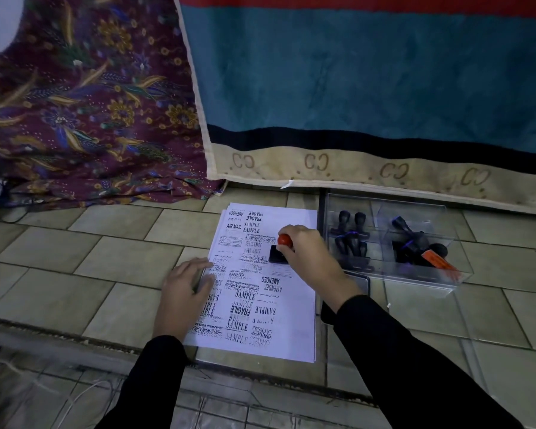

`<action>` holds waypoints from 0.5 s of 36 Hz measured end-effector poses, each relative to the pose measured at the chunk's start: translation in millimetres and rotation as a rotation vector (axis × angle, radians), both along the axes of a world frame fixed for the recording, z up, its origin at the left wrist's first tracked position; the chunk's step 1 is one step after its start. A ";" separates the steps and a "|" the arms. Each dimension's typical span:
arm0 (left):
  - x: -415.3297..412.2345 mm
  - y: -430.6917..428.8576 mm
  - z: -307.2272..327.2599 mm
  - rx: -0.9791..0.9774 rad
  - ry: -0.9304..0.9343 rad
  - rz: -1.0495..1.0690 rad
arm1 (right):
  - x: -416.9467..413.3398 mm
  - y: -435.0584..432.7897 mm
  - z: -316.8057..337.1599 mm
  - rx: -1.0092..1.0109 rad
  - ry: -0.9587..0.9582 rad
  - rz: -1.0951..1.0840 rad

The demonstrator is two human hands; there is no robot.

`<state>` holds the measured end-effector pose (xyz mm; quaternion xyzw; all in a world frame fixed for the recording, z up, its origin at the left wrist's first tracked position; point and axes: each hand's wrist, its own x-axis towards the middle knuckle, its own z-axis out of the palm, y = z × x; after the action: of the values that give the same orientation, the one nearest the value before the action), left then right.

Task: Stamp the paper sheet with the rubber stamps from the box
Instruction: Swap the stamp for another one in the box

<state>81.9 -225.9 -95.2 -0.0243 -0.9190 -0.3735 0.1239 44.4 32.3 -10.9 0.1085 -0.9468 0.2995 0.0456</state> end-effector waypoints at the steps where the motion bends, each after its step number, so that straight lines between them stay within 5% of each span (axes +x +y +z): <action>1: 0.1 0.3 0.1 0.003 0.000 0.001 | 0.2 0.2 -0.5 0.000 0.000 -0.001; 18: 1.3 3.7 1.1 -0.042 0.033 -0.008 | 3.8 -4.0 -3.3 0.083 0.063 -0.055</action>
<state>83.2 -222.3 -94.2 -0.0367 -0.9243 -0.3544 0.1368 48.2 28.4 -14.2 0.0934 -0.9592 0.2551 0.0789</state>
